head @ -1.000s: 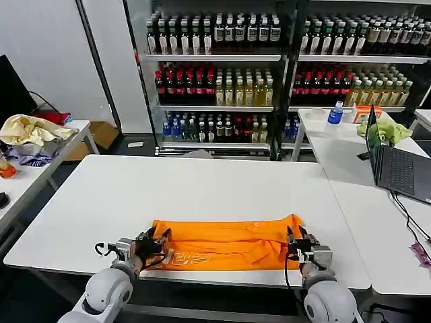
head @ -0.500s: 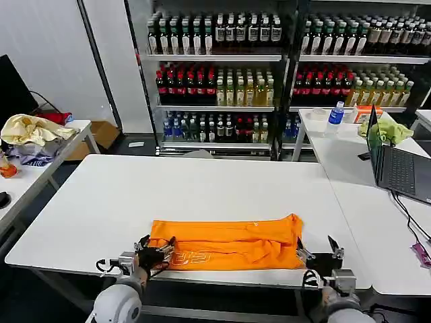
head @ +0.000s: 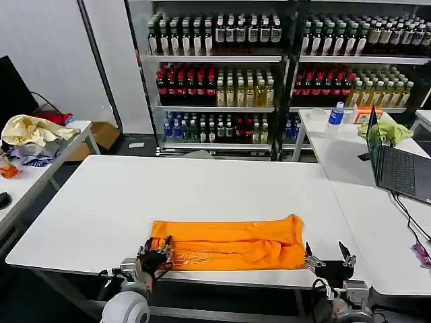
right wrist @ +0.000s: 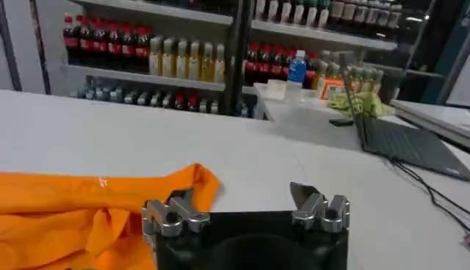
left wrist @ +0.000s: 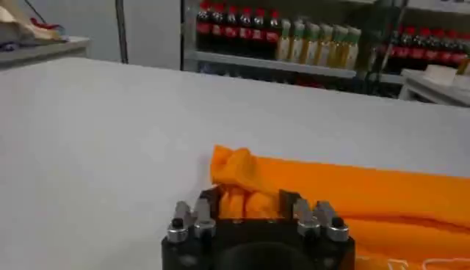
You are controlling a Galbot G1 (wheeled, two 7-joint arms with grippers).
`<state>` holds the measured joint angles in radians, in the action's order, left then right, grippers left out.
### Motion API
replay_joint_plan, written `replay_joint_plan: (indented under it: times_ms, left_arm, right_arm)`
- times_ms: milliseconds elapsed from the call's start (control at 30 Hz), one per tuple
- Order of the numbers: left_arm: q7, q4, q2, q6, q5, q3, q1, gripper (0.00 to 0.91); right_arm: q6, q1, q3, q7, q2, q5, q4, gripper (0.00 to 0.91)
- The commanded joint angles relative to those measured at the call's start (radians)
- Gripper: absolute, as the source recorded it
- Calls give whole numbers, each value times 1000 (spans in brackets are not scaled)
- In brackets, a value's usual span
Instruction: Fold and organize the clothes.
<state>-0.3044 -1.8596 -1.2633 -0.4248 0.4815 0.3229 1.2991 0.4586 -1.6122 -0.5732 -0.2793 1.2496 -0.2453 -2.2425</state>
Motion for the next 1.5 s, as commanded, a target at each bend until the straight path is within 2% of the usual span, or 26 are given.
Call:
replay_joint_plan:
  times_ms: [33, 367, 767, 1000, 1200, 1500]
  left_arm:
    - [-11, 8, -24, 9, 89, 24, 9, 10]
    - [7, -27, 28, 5, 293, 155, -2, 10]
    - [28, 3, 290, -24, 435, 394, -21, 10]
    - [48, 61, 389, -30, 491, 482, -49, 10]
    - [26, -5, 379, -75, 626, 472, -62, 10]
    - [-29, -148, 271, -127, 773, 338, -56, 10]
  right_arm:
    - [-4, -20, -12, -1, 1, 2, -14, 907]
    - [6, -18, -24, -7, 1, -13, -22, 907]
    - [13, 7, -16, -9, 8, -22, -11, 907]
    - [16, 18, -10, -9, 7, -26, -8, 907]
    - [16, 19, -1, -10, 12, -25, 0, 907]
    - [16, 39, 22, -13, 15, -16, 41, 907]
